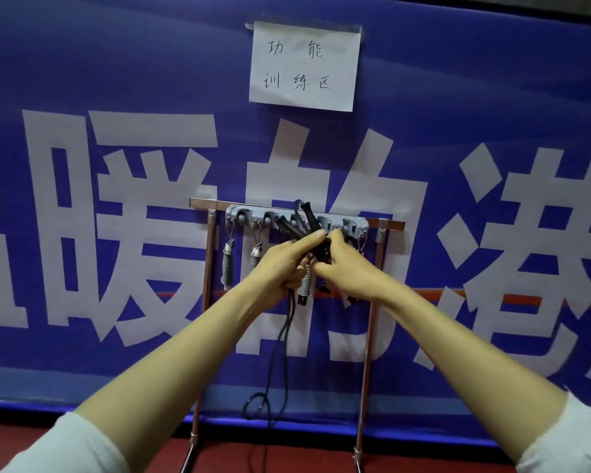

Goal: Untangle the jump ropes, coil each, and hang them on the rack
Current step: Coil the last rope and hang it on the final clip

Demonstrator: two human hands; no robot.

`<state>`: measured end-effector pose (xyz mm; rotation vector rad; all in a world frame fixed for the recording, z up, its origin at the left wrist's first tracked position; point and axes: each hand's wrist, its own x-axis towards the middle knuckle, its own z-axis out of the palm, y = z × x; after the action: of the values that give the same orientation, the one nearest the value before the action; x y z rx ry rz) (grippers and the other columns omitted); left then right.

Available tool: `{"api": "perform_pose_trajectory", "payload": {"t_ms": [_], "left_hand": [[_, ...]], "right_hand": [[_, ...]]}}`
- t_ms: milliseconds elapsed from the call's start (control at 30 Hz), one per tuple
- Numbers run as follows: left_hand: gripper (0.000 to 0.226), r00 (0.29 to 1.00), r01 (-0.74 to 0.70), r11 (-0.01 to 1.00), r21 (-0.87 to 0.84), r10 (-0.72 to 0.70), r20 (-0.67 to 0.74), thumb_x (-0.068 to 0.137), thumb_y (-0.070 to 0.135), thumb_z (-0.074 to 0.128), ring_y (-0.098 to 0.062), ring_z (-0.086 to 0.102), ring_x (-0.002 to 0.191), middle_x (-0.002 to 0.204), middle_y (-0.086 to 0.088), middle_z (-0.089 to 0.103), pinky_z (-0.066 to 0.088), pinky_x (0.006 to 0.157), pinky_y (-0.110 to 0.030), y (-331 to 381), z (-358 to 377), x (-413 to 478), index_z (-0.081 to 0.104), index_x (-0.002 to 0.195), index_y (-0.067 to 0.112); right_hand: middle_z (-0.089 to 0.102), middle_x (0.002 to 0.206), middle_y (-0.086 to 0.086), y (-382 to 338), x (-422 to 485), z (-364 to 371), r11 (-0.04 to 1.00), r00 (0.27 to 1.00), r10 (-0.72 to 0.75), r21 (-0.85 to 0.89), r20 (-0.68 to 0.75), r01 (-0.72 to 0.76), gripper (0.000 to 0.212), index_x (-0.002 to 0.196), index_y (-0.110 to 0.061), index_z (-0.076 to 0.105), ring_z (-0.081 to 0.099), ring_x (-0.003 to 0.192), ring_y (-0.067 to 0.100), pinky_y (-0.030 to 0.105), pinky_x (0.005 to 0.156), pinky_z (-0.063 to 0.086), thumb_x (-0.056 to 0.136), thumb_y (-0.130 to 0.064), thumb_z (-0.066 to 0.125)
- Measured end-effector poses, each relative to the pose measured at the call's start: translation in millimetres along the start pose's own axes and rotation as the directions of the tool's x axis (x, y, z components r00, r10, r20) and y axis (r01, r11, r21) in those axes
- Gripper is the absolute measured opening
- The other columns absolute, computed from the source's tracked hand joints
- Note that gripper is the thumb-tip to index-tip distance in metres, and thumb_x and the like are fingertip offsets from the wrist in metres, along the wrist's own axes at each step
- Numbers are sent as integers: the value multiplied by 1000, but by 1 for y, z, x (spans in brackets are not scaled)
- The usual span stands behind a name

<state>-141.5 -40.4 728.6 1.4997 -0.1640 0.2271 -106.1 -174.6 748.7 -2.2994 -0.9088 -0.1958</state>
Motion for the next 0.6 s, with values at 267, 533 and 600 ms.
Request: {"api": "perform_pose_trajectory", "payload": {"t_ms": [267, 533, 600], "left_hand": [[8, 999, 21, 982, -190, -14, 39, 92, 17, 60, -5, 31, 42, 57, 5, 51, 22, 53, -24, -3, 10, 0, 66, 88, 13], [12, 995, -41, 971, -236, 20, -93, 88, 11, 60, -6, 23, 39, 45, 7, 46, 20, 48, -22, -7, 17, 9, 59, 98, 5], [12, 997, -66, 971, -231, 58, -44, 91, 11, 58, -4, 24, 38, 46, 8, 49, 20, 45, -19, -10, 15, 7, 56, 101, 5]], "right_hand": [[56, 85, 0, 2, -5, -1, 1000, 1000, 30, 2, 7, -30, 32, 118, -9, 38, 56, 66, 11, 16, 47, 42, 92, -16, 56], [60, 81, 4, 5, -7, -2, 992, 998, 34, 124, -62, -26, 26, 108, -12, 54, 56, 67, 17, 37, 62, 46, 84, -18, 62], [59, 82, 5, 4, -11, -4, 981, 999, 37, 192, -15, -33, 27, 114, -12, 51, 53, 67, 15, 36, 62, 45, 89, -17, 59]]}}
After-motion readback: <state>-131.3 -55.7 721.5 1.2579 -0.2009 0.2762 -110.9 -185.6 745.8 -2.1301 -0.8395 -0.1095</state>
